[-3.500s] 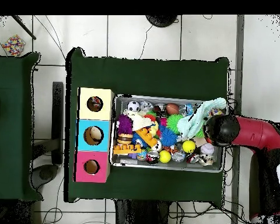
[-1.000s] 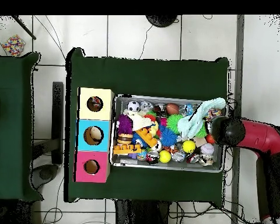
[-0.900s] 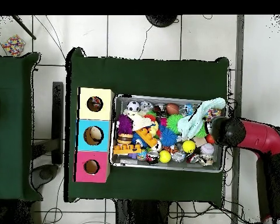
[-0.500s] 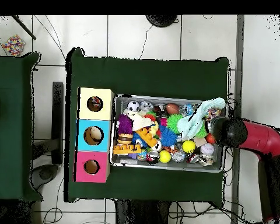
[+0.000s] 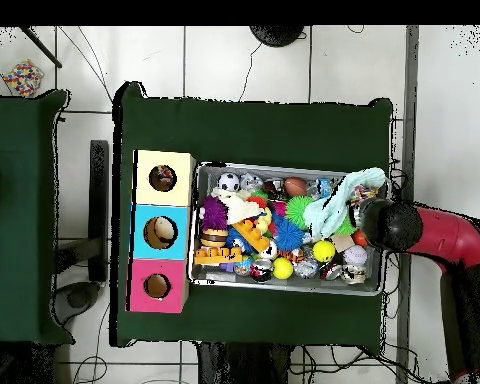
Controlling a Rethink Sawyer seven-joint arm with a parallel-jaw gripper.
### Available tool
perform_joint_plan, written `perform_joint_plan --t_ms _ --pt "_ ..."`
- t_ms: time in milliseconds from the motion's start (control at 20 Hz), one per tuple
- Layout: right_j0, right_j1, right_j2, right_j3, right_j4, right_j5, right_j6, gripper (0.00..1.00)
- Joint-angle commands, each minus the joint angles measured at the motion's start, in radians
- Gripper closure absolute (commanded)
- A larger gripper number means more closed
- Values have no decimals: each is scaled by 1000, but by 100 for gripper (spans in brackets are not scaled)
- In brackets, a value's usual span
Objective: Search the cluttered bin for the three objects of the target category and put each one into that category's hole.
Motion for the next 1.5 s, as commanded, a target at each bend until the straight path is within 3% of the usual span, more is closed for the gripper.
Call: perform_joint_plan --t_ms 50,150,450,750,1000,1500 --pt "-16 49 103 56 13 -53 -36 100" --pt "-18 54 109 49 4 -54 -53 100" --pt "-16 48 195 -4 -106 -38 -308 100" --pt "-53 29 311 28 -94 -73 -292 100" --pt "-33 6 319 14 -96 -14 -252 100" --pt "-70 -65 379 74 -51 91 -303 100"
